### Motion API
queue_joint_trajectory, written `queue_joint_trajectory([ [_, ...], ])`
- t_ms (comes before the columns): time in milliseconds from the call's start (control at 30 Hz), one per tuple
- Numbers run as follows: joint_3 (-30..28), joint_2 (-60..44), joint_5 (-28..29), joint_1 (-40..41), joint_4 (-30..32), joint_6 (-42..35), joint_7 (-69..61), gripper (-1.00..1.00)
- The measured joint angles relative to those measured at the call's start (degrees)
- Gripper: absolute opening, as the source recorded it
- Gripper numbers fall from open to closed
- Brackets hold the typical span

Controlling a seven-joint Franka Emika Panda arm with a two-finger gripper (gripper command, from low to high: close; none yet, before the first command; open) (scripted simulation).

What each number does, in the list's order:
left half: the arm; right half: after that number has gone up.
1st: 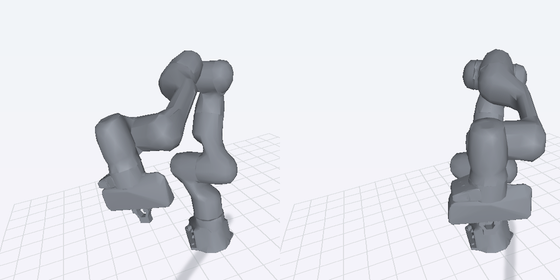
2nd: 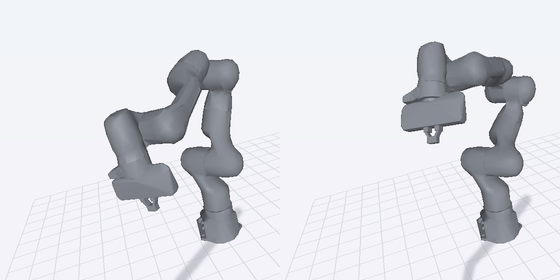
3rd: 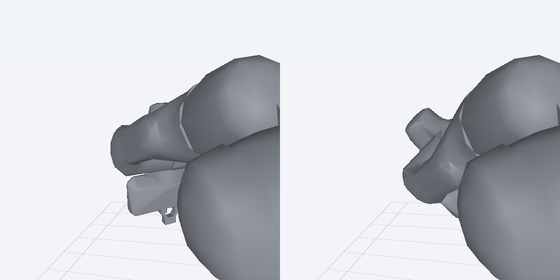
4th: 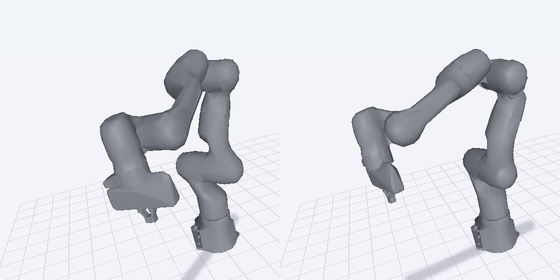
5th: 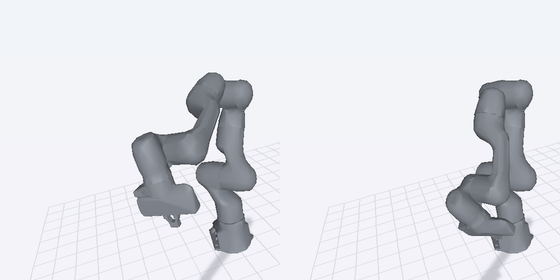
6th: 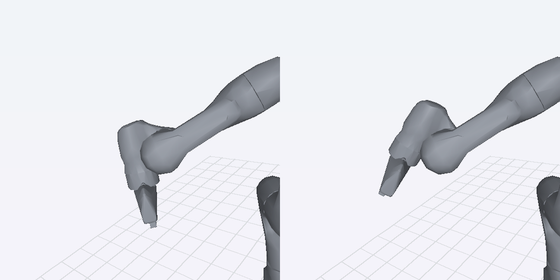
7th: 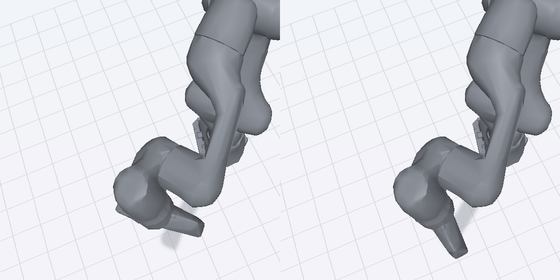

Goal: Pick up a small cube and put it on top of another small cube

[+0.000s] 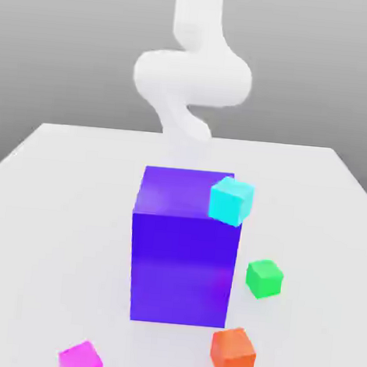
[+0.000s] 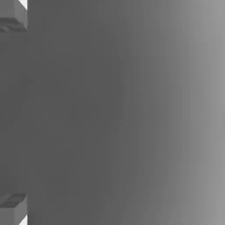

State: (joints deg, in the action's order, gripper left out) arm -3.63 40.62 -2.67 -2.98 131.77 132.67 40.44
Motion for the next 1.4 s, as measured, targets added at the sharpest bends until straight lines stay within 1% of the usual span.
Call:
queue_joint_trajectory([
  [233,-9.57,-14.91,-8.50,-7.42,-0.04,2.49,-16.00,0.00],
  [400,-14.52,-25.48,-15.06,-10.81,-0.09,4.11,-27.63,0.00],
  [533,-16.22,-33.88,-19.92,-11.35,-0.15,5.38,-36.62,0.00],
  [667,-16.74,-41.75,-23.14,-10.83,-0.05,7.18,-44.51,0.00],
  [767,-16.60,-47.08,-24.03,-9.85,0.16,9.03,-49.39,0.00],
  [867,-16.57,-51.81,-23.48,-8.94,0.50,11.32,-53.29,0.00],
  [967,-17.08,-55.90,-21.53,-8.30,1.00,14.08,-56.29,0.00],
  [1100,-19.06,-60.31,-16.69,-8.28,1.82,18.10,-58.73,0.00],
  [1133,-19.05,-61.69,-16.43,-8.07,1.73,19.29,-59.42,0.00],
  [1267,-14.78,-69.11,-20.41,-4.53,0.01,24.86,-63.20,0.00],
  [1300,-13.87,-70.38,-21.11,-3.78,-0.33,25.38,-63.85,-1.00],
  [1400,-13.87,-70.37,-21.11,-3.78,-0.33,25.32,-63.85,-1.00],
])
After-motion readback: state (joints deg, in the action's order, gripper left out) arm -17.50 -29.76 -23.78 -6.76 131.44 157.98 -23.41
